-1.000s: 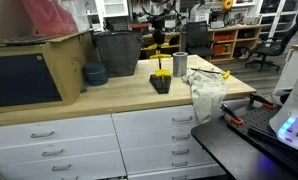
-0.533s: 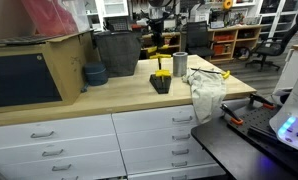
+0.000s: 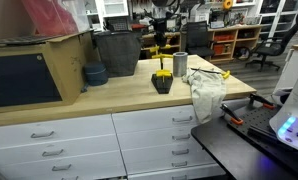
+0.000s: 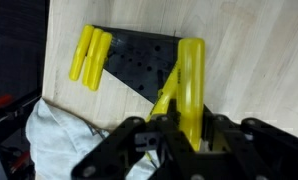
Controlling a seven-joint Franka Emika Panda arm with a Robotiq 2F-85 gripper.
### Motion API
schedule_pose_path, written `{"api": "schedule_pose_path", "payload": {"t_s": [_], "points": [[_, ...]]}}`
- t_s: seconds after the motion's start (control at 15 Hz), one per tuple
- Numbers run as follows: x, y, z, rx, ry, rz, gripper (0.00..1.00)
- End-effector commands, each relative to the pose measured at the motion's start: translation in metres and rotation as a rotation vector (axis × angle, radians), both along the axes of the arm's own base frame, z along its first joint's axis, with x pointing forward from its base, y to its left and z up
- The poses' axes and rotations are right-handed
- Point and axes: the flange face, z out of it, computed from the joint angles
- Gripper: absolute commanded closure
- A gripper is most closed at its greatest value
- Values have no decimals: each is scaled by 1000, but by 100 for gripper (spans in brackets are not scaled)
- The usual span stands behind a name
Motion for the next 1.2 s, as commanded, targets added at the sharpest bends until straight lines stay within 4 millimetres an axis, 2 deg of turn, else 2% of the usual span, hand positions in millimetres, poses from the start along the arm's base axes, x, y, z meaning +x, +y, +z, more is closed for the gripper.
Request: {"api": "schedule_pose_path", "payload": {"t_s": [0.0,0.2,0.47,0.87,1.13], "points": [[-24,-24,-2,16,2,-107,95],[-30,-40,-3,32,-2,-185,95],[-37,-50,-1,28,-24,-315,95],[-44,-53,1,45,-10,-503,95],[-44,-51,1,45,-18,-540,95]]}}
